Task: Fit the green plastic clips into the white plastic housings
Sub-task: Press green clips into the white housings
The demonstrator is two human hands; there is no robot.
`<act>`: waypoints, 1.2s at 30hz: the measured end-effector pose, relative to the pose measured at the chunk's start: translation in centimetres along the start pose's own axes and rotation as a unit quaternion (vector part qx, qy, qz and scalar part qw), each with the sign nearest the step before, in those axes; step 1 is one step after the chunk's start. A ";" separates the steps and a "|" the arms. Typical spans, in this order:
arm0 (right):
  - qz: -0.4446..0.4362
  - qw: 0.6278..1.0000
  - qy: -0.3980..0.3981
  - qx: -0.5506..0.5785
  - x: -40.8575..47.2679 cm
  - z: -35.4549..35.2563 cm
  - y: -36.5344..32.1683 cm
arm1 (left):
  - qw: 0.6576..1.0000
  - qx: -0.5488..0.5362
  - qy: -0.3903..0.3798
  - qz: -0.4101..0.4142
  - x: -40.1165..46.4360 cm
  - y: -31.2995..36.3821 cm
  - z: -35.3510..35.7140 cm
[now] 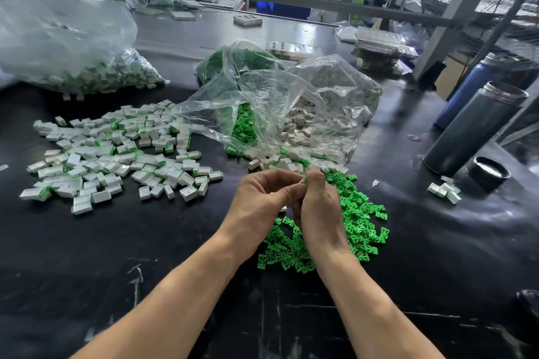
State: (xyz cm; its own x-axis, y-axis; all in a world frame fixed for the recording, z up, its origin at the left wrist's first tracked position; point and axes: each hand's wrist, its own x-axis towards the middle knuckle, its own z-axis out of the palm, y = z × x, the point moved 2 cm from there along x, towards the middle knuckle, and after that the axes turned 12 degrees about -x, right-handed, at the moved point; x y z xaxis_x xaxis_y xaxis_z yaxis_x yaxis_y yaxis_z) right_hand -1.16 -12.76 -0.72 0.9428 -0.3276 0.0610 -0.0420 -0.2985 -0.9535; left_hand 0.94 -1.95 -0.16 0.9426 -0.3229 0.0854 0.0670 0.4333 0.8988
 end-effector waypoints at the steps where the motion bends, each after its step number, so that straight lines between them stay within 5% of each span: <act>1: 0.000 1.000 0.005 -0.005 0.0 0.0 0.0 | 1.000 0.003 0.000 -0.003 0.0 0.0 0.0; 16: 0.000 0.986 0.126 -0.105 0.7 0.7 0.5 | 0.999 0.028 0.015 0.012 0.0 -0.7 -0.1; 26: 0.009 0.997 0.057 -0.048 0.5 0.0 0.6 | 0.999 0.008 0.032 0.002 0.0 0.2 -0.3; 36: -0.076 0.996 0.013 -0.051 0.4 -2.3 -0.3 | 0.993 0.095 0.064 0.024 0.3 0.7 -1.7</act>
State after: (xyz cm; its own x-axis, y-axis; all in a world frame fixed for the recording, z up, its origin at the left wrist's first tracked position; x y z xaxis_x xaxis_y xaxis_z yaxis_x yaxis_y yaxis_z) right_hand -1.49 -14.87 0.29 0.9324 -0.2938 0.2105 0.0653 -0.4357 -0.8977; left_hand 1.83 -0.30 -0.23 0.9777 -0.1913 0.0868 -0.0316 0.2750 0.9609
